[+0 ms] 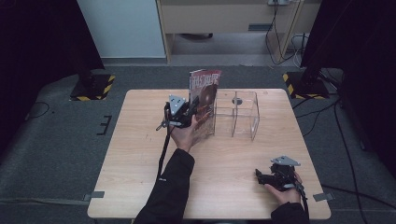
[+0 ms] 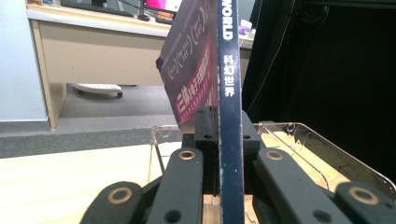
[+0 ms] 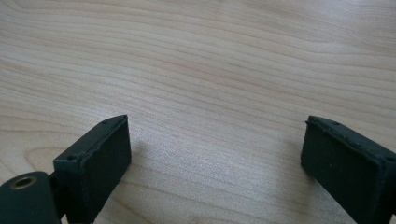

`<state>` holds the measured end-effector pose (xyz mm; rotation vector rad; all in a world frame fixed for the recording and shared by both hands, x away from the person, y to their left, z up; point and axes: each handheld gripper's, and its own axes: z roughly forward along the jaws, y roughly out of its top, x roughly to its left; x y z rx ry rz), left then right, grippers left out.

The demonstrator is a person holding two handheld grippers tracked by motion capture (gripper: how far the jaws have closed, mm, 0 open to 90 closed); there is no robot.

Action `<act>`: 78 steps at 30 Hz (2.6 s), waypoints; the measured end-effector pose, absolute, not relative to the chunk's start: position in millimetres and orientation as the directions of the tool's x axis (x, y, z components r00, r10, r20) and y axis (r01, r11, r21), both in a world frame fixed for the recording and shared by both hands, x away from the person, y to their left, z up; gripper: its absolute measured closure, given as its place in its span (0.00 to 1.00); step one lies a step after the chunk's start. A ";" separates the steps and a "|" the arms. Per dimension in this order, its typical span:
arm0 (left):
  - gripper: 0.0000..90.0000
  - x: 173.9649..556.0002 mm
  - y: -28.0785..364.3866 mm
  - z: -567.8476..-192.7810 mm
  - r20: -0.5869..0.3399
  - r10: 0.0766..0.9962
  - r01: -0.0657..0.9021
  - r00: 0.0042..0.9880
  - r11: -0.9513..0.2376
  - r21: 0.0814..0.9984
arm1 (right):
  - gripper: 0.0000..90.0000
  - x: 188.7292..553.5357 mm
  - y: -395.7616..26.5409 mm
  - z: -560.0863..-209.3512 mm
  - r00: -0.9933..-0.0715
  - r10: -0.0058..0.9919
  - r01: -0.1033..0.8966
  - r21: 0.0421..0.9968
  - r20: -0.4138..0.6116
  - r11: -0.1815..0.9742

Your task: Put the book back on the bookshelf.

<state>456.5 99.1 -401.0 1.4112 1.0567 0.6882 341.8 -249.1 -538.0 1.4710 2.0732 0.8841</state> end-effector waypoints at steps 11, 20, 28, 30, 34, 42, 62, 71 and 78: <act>0.92 435.3 104.6 -403.2 -0.136 0.879 0.219 0.457 0.036 0.975 | 0.10 341.8 -249.1 -538.0 -0.332 0.943 0.657 0.719 0.006 0.227; 0.92 410.2 117.7 -413.9 -0.141 0.862 0.253 0.487 0.015 0.967 | 0.10 341.9 -248.9 -538.0 -0.330 0.944 0.657 0.719 0.007 0.224; 0.92 390.8 126.5 -429.1 -0.156 0.854 0.264 0.497 0.022 0.964 | 0.10 341.8 -249.0 -538.0 -0.332 0.943 0.657 0.719 0.007 0.226; 0.92 387.5 127.2 -431.7 -0.159 0.853 0.264 0.497 0.026 0.964 | 0.10 341.8 -249.1 -538.0 -0.332 0.943 0.657 0.719 0.006 0.227; 0.92 381.8 130.2 -435.7 -0.166 0.851 0.274 0.498 0.027 0.961 | 0.10 341.9 -248.9 -538.0 -0.331 0.944 0.657 0.719 0.007 0.225; 0.92 372.4 138.2 -440.5 -0.148 0.850 0.285 0.505 -0.003 0.958 | 0.10 341.8 -248.9 -538.0 -0.331 0.944 0.657 0.719 0.007 0.225; 0.89 383.7 143.8 -416.3 -0.145 0.866 0.277 0.479 0.008 0.961 | 0.10 341.8 -249.0 -538.1 -0.332 0.943 0.656 0.720 0.005 0.227; 0.93 384.0 136.5 -411.4 -0.164 0.863 0.278 0.478 0.029 0.960 | 0.10 341.8 -249.0 -538.0 -0.332 0.943 0.657 0.719 0.007 0.226; 0.93 393.4 134.0 -403.9 -0.175 0.867 0.279 0.466 0.043 0.959 | 0.10 341.8 -248.9 -538.0 -0.331 0.944 0.657 0.719 0.007 0.225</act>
